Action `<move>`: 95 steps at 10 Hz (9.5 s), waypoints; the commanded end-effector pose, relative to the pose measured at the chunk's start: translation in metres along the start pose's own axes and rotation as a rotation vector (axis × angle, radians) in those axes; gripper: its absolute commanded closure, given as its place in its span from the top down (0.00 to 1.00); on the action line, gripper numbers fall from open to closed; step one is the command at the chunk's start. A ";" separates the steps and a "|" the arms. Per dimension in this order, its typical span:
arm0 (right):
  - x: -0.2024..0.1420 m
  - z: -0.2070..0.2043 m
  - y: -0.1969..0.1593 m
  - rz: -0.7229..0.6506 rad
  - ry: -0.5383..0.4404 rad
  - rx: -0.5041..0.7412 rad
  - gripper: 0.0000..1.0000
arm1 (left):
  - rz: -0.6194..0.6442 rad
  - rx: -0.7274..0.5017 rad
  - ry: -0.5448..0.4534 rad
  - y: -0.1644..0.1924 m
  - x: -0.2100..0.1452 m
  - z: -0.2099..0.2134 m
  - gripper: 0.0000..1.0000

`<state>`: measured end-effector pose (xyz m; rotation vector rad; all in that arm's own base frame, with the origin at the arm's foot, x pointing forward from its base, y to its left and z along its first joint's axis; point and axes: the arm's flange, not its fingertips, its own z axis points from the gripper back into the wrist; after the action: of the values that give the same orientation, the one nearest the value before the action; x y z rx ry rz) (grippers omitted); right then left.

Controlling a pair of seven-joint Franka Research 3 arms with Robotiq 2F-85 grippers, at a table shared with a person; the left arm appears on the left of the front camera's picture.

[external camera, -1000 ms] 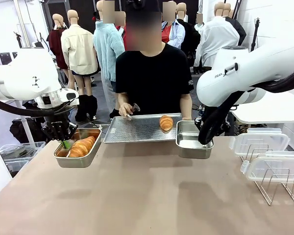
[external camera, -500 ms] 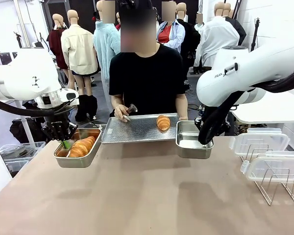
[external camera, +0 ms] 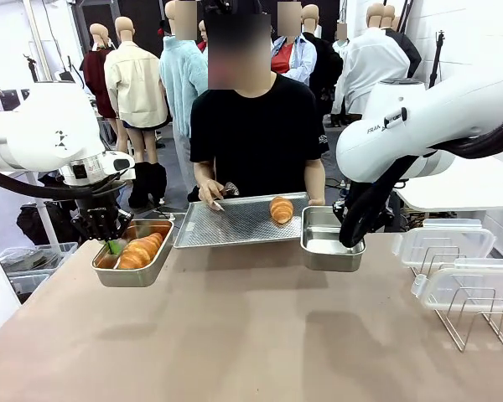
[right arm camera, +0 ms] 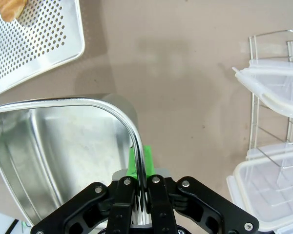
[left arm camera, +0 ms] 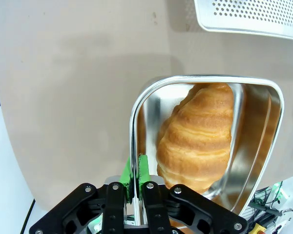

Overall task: Place the bread in airtight containers.
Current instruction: Once an object is inside an Airtight Container , place the container in the center of the table.

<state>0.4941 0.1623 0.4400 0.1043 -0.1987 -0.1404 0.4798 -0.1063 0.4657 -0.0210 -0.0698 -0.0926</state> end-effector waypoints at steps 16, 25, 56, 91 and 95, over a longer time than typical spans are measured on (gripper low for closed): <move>0.000 0.003 0.001 0.006 -0.015 0.019 0.00 | 0.085 0.031 0.048 0.006 0.022 -0.132 0.17; 0.000 0.003 0.001 0.006 -0.015 0.019 0.00 | 0.066 0.057 -0.052 0.020 0.002 -0.079 1.00; 0.000 0.003 0.001 0.006 -0.015 0.019 0.00 | 0.275 0.090 -0.091 0.153 -0.044 -0.051 1.00; 0.000 0.003 0.001 0.006 -0.015 0.019 0.00 | 0.275 0.090 -0.091 0.153 -0.044 -0.051 1.00; 0.000 -0.040 0.022 0.041 -0.056 -0.039 0.00 | 0.275 0.090 -0.091 0.153 -0.044 -0.051 1.00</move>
<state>0.4996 0.1778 0.4145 0.0678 -0.2099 -0.1037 0.4557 0.0472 0.4088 0.0574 -0.1617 0.1863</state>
